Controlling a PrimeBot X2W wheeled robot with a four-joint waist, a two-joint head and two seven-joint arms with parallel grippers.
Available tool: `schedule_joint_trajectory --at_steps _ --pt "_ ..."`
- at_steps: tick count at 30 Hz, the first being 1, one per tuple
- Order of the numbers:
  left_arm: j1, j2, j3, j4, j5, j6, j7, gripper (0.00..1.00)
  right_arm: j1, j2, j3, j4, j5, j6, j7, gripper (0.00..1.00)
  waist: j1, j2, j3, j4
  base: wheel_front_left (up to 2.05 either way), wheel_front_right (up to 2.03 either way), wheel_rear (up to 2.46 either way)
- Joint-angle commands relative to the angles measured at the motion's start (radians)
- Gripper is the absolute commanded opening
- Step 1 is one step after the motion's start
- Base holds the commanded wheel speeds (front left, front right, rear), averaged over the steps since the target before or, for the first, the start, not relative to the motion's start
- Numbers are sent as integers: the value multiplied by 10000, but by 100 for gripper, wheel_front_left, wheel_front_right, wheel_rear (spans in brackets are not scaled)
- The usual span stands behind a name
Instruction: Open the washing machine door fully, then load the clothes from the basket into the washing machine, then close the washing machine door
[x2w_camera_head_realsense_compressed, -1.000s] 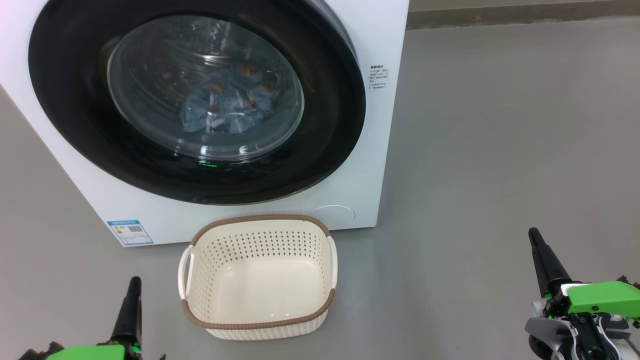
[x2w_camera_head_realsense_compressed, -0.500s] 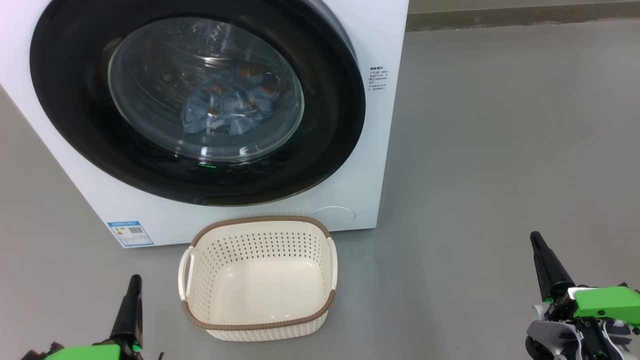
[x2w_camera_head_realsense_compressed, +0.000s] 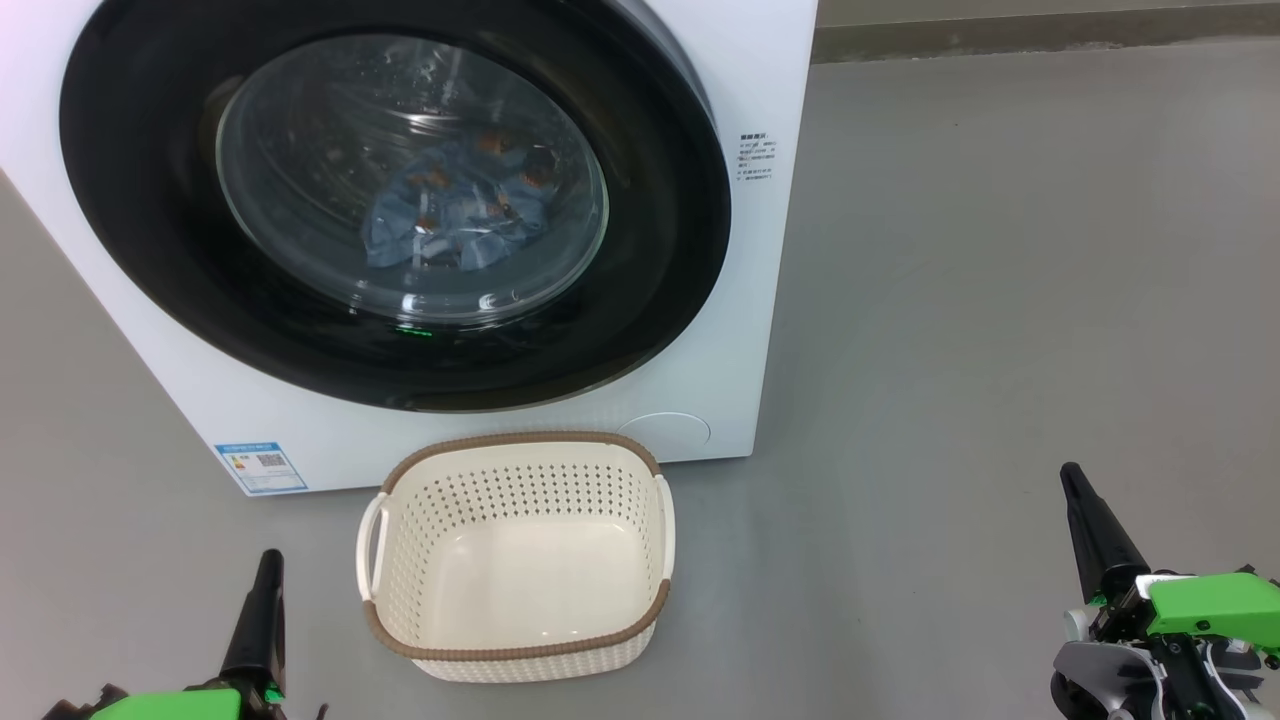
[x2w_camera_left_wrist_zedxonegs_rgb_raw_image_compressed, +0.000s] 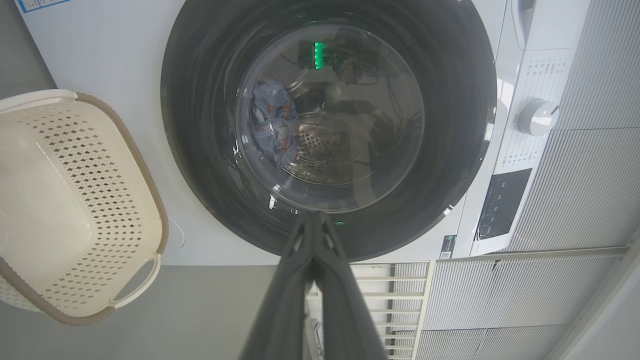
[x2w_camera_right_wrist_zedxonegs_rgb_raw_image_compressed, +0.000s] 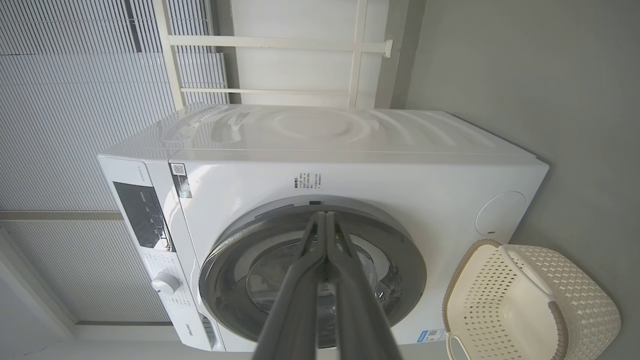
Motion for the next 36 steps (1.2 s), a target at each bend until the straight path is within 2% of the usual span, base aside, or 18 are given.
schedule_joint_trajectory --at_steps 1,36 --pt "-245 97 320 -312 -78 -6 63 0 -146 -76 178 -301 35 17 48 0 -1 0 0 0 0 0 0" --pt "-245 97 319 -312 -79 -6 62 0 -145 -76 183 -301 40 17 44 0 -1 0 1 0 0 0 0"
